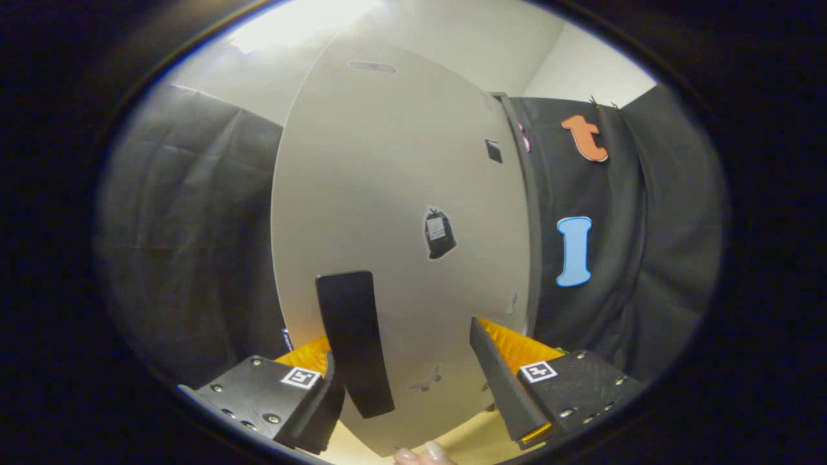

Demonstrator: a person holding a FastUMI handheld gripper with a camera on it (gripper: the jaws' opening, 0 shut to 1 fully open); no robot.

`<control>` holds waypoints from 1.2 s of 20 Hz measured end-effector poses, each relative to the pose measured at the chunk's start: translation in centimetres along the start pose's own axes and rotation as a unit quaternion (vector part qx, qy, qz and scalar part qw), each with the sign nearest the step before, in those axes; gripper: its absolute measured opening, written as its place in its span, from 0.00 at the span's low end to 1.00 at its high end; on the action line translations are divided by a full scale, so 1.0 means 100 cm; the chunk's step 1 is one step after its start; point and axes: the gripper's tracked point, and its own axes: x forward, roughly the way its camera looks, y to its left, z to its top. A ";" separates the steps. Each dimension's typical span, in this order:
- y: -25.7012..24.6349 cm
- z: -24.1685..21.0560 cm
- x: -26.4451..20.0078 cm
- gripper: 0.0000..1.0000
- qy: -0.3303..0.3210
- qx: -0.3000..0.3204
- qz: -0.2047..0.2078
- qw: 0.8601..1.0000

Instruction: Open the shoe cabinet door, grab the shoes and put them into the shoe cabinet, then close the shoe cabinet door.

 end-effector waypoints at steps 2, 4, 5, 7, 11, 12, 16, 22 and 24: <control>0.020 -0.001 0.025 0.98 -0.008 -0.010 -0.007 1.000; 0.038 -0.005 0.047 0.99 -0.011 -0.014 -0.012 1.000; 0.045 -0.009 0.060 0.99 -0.006 -0.014 -0.015 1.000; 0.055 -0.011 0.079 0.99 -0.002 -0.014 -0.028 1.000; 0.075 -0.012 0.109 0.99 -0.008 -0.033 -0.058 0.998; 0.077 -0.013 0.117 0.99 -0.009 -0.035 -0.063 0.997; 0.091 -0.018 0.145 0.99 -0.016 -0.047 -0.093 0.994; 0.102 -0.029 0.180 0.99 -0.019 -0.050 -0.123 0.991; 0.108 -0.029 0.182 1.00 -0.022 -0.052 -0.129 0.990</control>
